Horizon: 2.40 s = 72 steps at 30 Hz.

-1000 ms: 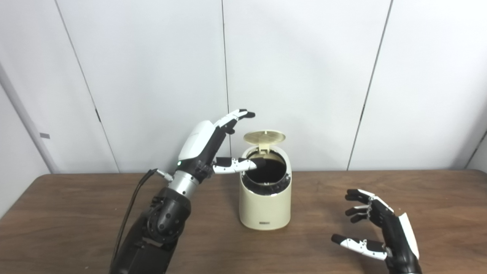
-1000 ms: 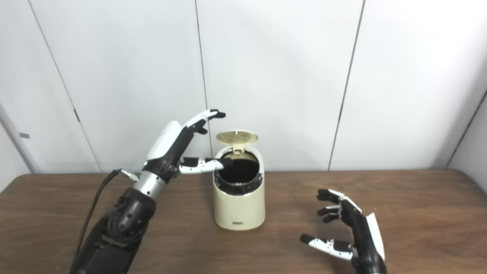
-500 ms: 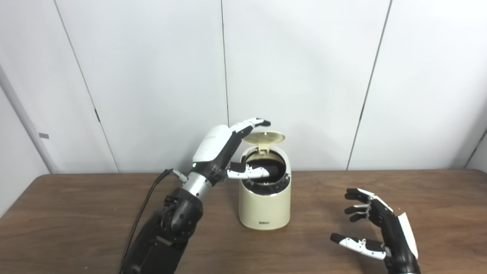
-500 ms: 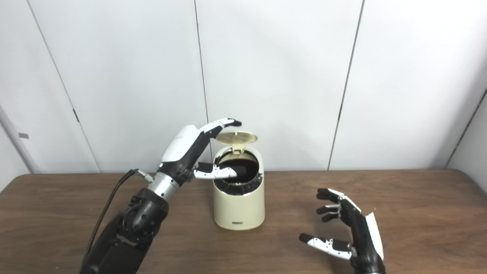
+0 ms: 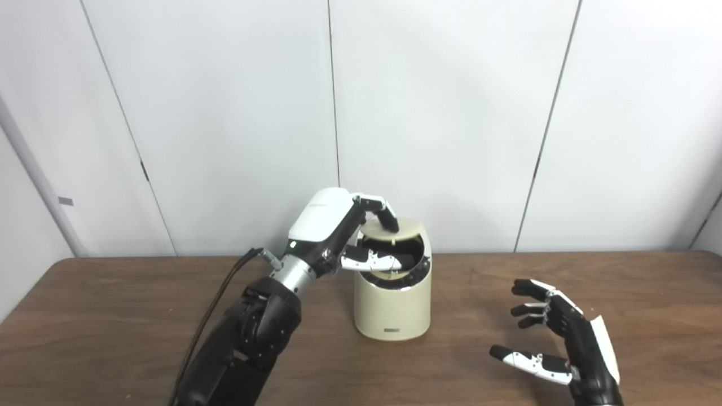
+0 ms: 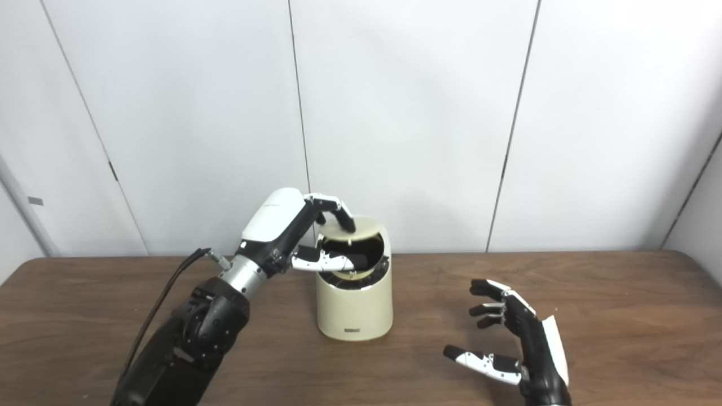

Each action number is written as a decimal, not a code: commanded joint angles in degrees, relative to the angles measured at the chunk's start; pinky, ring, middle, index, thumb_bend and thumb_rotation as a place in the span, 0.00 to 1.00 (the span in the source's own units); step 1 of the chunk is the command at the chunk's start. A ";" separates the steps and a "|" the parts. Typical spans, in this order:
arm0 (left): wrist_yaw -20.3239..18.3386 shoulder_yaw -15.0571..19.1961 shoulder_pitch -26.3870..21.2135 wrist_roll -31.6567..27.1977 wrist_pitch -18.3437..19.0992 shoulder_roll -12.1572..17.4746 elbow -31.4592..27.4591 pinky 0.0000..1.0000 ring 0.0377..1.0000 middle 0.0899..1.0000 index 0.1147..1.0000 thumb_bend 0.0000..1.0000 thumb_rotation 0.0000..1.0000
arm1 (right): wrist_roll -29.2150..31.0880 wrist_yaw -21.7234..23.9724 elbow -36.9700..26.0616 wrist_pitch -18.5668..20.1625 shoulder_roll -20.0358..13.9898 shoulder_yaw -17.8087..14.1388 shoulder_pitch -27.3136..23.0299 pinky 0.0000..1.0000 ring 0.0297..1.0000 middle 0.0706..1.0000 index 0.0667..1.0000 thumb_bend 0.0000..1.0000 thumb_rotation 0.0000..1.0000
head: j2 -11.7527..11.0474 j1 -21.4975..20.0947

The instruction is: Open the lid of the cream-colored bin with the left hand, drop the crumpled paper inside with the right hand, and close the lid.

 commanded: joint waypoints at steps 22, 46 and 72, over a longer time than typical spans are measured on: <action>-1.00 -1.61 1.03 6.36 -0.99 3.58 -5.48 0.58 0.67 0.51 0.53 0.81 0.43 | -0.50 -0.51 -4.64 2.24 1.16 -0.03 -1.17 0.48 0.59 0.69 0.69 0.74 0.02 | 1.29 -0.67; 0.54 -2.62 1.33 6.67 -3.32 2.94 -2.93 0.59 0.76 0.66 0.67 0.82 0.37 | -2.24 -0.77 -6.42 4.00 1.77 0.77 -0.98 0.47 0.58 0.69 0.70 0.74 0.08 | 1.98 -1.95; -0.20 -6.05 2.18 11.05 -4.95 4.96 -3.04 0.64 0.73 0.62 0.60 0.82 0.36 | -2.45 -0.90 -6.82 4.00 1.86 0.52 -1.31 0.48 0.59 0.69 0.69 0.75 0.07 | 2.88 -2.36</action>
